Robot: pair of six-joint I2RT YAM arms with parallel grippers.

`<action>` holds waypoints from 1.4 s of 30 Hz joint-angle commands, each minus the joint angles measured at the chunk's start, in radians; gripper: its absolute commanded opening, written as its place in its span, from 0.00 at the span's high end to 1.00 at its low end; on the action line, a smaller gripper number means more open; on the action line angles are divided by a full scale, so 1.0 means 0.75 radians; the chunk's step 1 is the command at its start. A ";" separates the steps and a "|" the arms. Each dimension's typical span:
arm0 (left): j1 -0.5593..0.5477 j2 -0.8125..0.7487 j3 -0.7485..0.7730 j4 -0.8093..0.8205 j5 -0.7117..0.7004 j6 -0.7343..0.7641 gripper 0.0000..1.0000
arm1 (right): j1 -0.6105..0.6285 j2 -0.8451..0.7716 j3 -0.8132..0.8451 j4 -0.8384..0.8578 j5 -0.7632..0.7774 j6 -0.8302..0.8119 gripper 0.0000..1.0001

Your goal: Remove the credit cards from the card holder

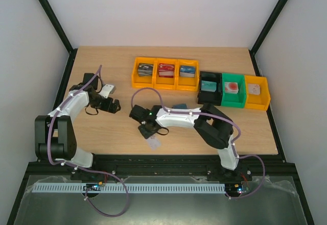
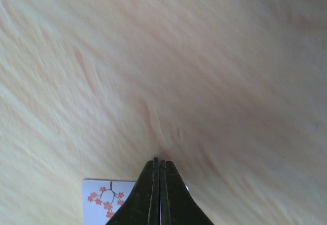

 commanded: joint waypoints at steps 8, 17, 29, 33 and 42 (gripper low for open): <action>0.007 -0.022 -0.017 0.004 -0.003 0.004 0.05 | 0.071 -0.197 -0.325 -0.045 -0.154 0.062 0.98; 0.008 -0.024 -0.016 -0.004 0.005 0.008 0.04 | 0.102 -0.268 -0.164 -0.133 0.023 0.044 0.84; 0.007 -0.048 -0.021 -0.007 0.025 0.017 0.04 | 0.290 -0.431 -0.352 -0.155 -0.028 0.574 0.18; 0.007 -0.061 -0.021 -0.009 0.037 0.020 0.02 | 0.313 -0.465 -0.462 -0.046 -0.079 0.665 0.18; 0.007 -0.056 -0.019 -0.009 0.044 0.022 0.01 | 0.315 -0.468 -0.561 0.013 -0.070 0.761 0.26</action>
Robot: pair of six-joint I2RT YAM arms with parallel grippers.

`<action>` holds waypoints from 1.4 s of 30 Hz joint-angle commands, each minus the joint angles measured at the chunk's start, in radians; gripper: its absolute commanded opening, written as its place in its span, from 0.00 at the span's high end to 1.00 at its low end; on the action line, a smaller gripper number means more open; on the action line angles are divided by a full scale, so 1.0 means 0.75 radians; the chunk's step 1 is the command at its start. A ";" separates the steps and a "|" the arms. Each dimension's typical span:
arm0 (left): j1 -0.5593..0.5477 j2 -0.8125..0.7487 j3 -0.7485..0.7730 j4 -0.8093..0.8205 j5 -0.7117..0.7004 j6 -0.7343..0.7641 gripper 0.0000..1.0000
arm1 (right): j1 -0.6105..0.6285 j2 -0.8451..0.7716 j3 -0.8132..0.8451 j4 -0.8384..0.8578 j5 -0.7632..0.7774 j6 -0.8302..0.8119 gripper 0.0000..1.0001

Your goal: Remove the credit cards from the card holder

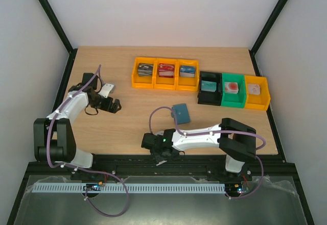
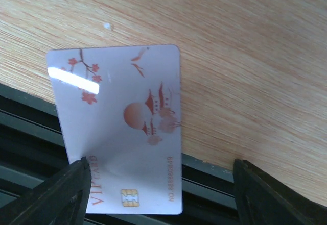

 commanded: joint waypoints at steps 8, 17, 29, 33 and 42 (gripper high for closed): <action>0.007 -0.013 -0.010 -0.024 0.023 0.017 0.01 | 0.041 0.019 0.078 -0.008 0.012 0.086 0.18; 0.007 0.000 -0.007 -0.028 0.031 0.021 0.01 | 0.041 0.106 0.089 -0.054 0.037 0.091 0.24; 0.007 -0.006 -0.007 -0.029 0.042 0.028 0.01 | 0.068 0.157 0.137 -0.138 0.030 0.087 0.39; 0.008 -0.006 -0.007 -0.031 0.045 0.031 0.01 | 0.091 0.180 0.157 -0.177 0.029 0.094 0.39; 0.005 -0.003 -0.005 -0.033 0.055 0.037 0.01 | 0.097 0.167 0.149 -0.182 0.039 0.119 0.43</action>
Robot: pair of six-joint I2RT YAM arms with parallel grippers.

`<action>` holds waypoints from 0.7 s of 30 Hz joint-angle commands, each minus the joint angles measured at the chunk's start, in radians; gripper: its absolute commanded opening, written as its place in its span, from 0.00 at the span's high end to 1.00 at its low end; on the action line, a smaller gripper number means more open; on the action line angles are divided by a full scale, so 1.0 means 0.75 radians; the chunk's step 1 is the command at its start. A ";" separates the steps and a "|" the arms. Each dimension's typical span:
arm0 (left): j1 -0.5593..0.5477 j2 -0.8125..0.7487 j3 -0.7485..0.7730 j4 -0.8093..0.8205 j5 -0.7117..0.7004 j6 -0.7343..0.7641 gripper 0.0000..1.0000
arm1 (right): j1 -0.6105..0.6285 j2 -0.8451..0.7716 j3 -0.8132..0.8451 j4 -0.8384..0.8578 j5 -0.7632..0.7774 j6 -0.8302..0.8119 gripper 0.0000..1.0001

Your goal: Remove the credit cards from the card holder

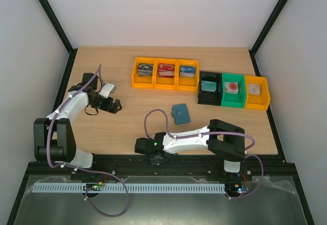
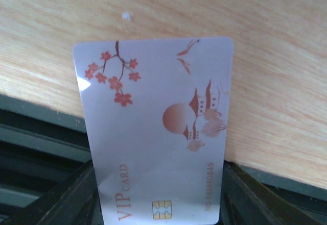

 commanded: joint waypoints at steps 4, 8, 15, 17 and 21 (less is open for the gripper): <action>0.005 -0.006 -0.005 -0.028 0.029 0.014 0.01 | 0.025 0.008 0.025 -0.100 0.038 0.004 0.55; 0.005 -0.008 -0.006 -0.030 0.028 0.014 0.01 | 0.025 -0.031 0.053 -0.110 0.086 -0.011 0.57; 0.005 -0.014 -0.007 -0.033 0.029 0.015 0.01 | -0.029 -0.121 0.136 -0.180 0.210 -0.109 0.58; 0.006 -0.020 -0.007 -0.039 0.038 0.024 0.01 | -0.071 -0.156 0.158 -0.199 0.269 -0.149 0.58; 0.007 -0.025 0.025 -0.070 0.042 0.044 0.01 | -0.195 -0.253 0.204 -0.175 0.355 -0.261 0.59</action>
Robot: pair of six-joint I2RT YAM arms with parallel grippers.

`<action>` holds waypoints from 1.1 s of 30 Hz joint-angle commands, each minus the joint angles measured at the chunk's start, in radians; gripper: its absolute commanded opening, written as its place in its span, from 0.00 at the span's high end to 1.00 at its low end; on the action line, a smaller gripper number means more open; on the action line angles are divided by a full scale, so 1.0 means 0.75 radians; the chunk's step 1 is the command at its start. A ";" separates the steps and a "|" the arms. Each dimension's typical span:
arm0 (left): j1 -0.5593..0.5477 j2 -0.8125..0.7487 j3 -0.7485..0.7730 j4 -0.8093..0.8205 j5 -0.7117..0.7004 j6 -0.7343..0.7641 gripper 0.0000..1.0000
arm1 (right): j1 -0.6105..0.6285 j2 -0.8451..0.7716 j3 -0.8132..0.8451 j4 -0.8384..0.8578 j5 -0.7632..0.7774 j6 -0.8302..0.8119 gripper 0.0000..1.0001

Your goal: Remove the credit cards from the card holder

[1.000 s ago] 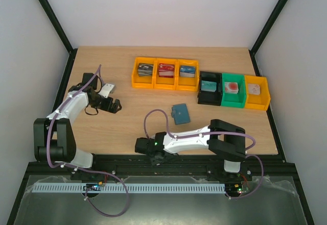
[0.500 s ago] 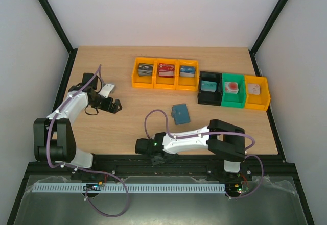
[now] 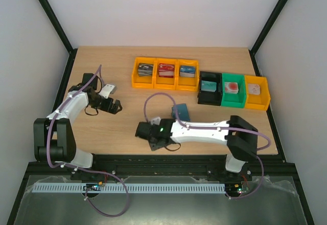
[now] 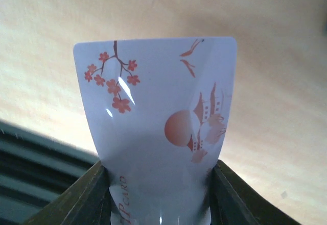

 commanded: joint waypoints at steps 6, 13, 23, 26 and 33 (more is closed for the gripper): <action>0.007 -0.045 0.172 -0.213 0.156 0.130 0.01 | -0.310 -0.279 0.106 0.125 0.199 -0.587 0.65; -0.002 -0.037 0.541 -0.628 0.575 0.351 0.01 | -0.348 -0.397 0.122 0.396 0.157 -1.150 0.56; -0.161 -0.012 0.763 -0.851 0.915 0.402 0.02 | -0.348 -0.410 0.142 0.565 0.203 -1.419 0.54; -0.231 -0.037 0.755 -0.843 0.917 0.400 0.02 | -0.349 -0.397 0.155 0.560 0.198 -1.429 0.54; -0.307 -0.064 0.678 -0.600 0.767 0.144 0.46 | -0.350 -0.394 0.176 0.577 0.067 -1.433 0.53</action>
